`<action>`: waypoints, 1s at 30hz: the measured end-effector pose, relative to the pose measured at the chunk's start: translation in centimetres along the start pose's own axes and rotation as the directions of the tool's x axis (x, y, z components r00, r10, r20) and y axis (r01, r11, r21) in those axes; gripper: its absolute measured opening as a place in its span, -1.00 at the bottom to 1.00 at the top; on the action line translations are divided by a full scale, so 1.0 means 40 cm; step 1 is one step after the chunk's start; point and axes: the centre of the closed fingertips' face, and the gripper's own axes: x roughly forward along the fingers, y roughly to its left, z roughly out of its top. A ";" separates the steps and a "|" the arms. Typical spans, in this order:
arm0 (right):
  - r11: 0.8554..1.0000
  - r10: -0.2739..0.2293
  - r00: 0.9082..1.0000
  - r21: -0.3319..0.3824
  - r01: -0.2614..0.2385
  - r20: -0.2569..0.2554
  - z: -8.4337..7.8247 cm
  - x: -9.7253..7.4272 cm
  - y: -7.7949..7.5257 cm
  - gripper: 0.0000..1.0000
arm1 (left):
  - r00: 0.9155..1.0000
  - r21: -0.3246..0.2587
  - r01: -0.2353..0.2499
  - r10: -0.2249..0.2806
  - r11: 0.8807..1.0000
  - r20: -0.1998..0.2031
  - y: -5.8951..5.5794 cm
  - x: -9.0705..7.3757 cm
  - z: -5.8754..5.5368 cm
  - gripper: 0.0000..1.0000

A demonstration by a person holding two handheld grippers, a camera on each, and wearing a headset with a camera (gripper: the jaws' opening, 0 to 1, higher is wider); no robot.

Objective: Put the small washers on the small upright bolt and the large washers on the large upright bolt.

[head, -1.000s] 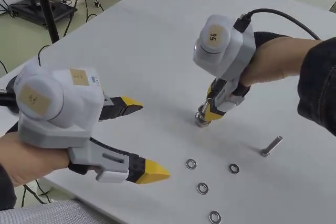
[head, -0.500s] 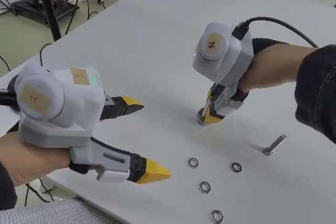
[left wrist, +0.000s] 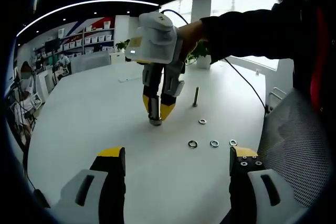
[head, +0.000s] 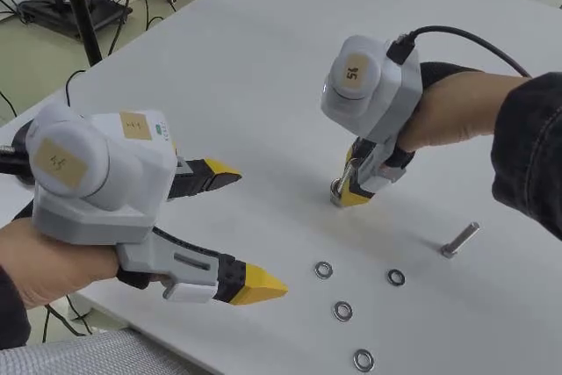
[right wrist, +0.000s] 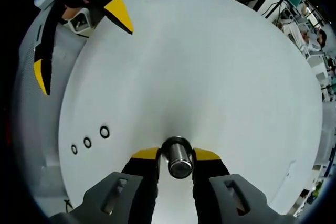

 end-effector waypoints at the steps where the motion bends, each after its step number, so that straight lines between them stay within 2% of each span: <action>1: 1.000 0.000 1.000 0.003 0.000 0.000 -0.001 0.000 0.000 -0.52 | 1.000 0.001 0.000 0.000 1.000 0.000 0.000 0.000 0.000 0.62; 18: 1.000 -0.004 1.000 0.025 0.004 0.014 -0.011 -0.009 0.000 -0.47 | 1.000 0.008 0.006 -0.006 1.000 -0.001 -0.002 0.005 0.003 0.62; 30: 0.998 -0.019 1.000 0.053 0.018 0.016 -0.042 -0.028 0.000 -0.48 | 1.000 0.019 0.013 -0.013 1.000 -0.003 -0.007 0.008 0.010 0.62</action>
